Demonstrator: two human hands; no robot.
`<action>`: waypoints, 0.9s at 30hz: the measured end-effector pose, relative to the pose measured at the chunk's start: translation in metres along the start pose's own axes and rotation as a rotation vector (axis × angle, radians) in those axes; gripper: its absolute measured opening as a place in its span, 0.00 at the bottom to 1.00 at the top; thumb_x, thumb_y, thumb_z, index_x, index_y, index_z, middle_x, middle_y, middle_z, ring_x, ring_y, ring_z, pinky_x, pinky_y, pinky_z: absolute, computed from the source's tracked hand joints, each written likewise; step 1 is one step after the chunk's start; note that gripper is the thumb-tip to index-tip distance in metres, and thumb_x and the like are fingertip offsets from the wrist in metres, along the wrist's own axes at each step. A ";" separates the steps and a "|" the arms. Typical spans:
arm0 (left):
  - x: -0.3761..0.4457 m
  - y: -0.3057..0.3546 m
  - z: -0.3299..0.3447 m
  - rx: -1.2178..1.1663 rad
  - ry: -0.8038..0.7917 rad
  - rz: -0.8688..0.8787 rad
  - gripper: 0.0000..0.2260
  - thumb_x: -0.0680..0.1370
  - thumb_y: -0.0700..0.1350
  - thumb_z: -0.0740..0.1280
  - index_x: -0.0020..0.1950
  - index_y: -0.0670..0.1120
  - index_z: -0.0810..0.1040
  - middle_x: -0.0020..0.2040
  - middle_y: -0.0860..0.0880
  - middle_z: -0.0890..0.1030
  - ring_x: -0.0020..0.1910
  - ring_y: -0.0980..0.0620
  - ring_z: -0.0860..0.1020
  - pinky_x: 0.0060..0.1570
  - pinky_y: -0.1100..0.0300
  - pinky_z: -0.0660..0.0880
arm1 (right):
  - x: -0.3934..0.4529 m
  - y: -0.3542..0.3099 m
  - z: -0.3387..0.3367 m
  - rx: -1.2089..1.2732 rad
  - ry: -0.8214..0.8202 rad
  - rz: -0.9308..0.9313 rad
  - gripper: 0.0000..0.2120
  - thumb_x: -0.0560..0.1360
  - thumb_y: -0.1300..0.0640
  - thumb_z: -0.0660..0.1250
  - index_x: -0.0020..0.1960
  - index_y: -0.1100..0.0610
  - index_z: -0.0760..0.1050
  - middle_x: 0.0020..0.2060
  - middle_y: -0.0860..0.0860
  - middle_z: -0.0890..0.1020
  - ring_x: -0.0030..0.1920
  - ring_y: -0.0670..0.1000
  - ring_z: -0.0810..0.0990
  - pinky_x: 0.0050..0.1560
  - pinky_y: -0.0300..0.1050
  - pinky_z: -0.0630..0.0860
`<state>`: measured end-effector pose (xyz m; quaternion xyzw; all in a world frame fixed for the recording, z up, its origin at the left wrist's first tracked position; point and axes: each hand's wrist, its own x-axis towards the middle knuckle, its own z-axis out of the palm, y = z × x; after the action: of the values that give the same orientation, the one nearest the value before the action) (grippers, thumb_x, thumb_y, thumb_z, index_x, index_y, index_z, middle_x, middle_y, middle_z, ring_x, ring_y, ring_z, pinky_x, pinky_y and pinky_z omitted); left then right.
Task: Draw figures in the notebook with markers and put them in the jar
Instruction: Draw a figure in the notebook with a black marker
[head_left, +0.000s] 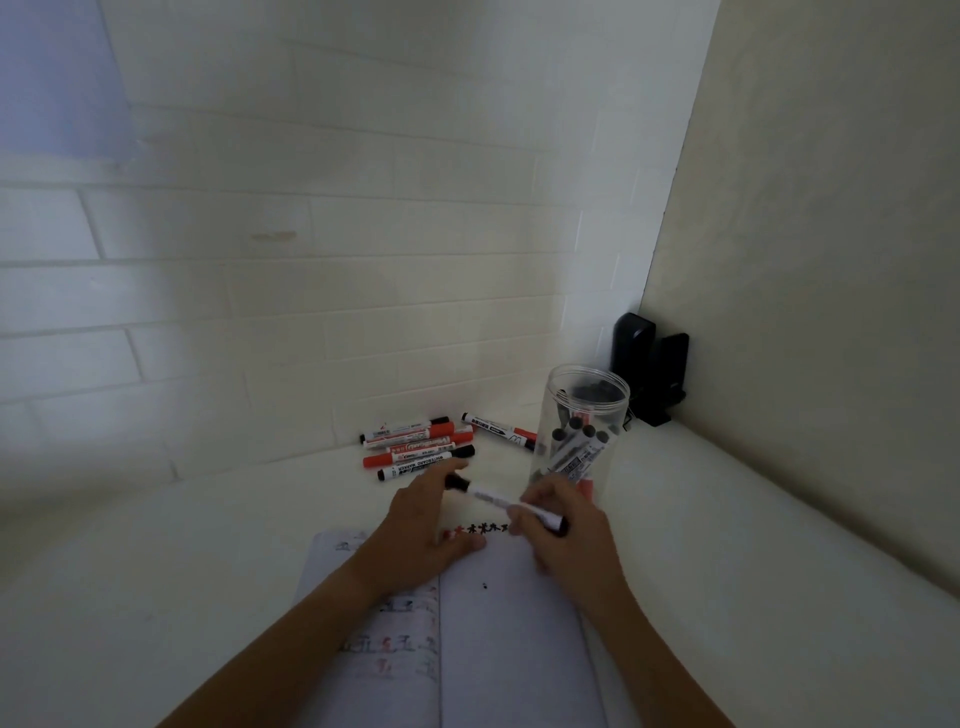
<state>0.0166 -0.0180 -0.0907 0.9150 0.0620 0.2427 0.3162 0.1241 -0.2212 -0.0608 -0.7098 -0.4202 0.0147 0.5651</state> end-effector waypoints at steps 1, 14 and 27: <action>0.001 -0.002 0.001 0.065 -0.033 -0.023 0.37 0.73 0.66 0.70 0.76 0.63 0.56 0.70 0.61 0.68 0.69 0.61 0.66 0.68 0.58 0.65 | 0.002 -0.008 -0.004 -0.012 0.079 -0.036 0.05 0.77 0.56 0.74 0.48 0.54 0.79 0.34 0.49 0.84 0.24 0.45 0.76 0.25 0.42 0.74; 0.006 -0.015 0.005 0.354 -0.292 -0.022 0.32 0.74 0.75 0.47 0.76 0.67 0.61 0.80 0.60 0.56 0.79 0.61 0.49 0.76 0.58 0.44 | 0.092 -0.095 -0.070 -0.103 0.634 -0.277 0.06 0.81 0.56 0.69 0.47 0.55 0.76 0.35 0.44 0.79 0.36 0.42 0.79 0.38 0.37 0.75; 0.006 -0.014 0.006 0.278 -0.234 -0.029 0.35 0.71 0.77 0.48 0.74 0.65 0.67 0.78 0.59 0.62 0.78 0.60 0.55 0.77 0.55 0.51 | 0.111 -0.071 -0.066 -0.280 0.658 -0.188 0.06 0.82 0.59 0.65 0.57 0.56 0.69 0.37 0.43 0.76 0.36 0.43 0.78 0.34 0.35 0.74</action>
<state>0.0246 -0.0084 -0.1008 0.9709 0.0710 0.1188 0.1954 0.1876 -0.2047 0.0710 -0.7055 -0.2772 -0.3240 0.5661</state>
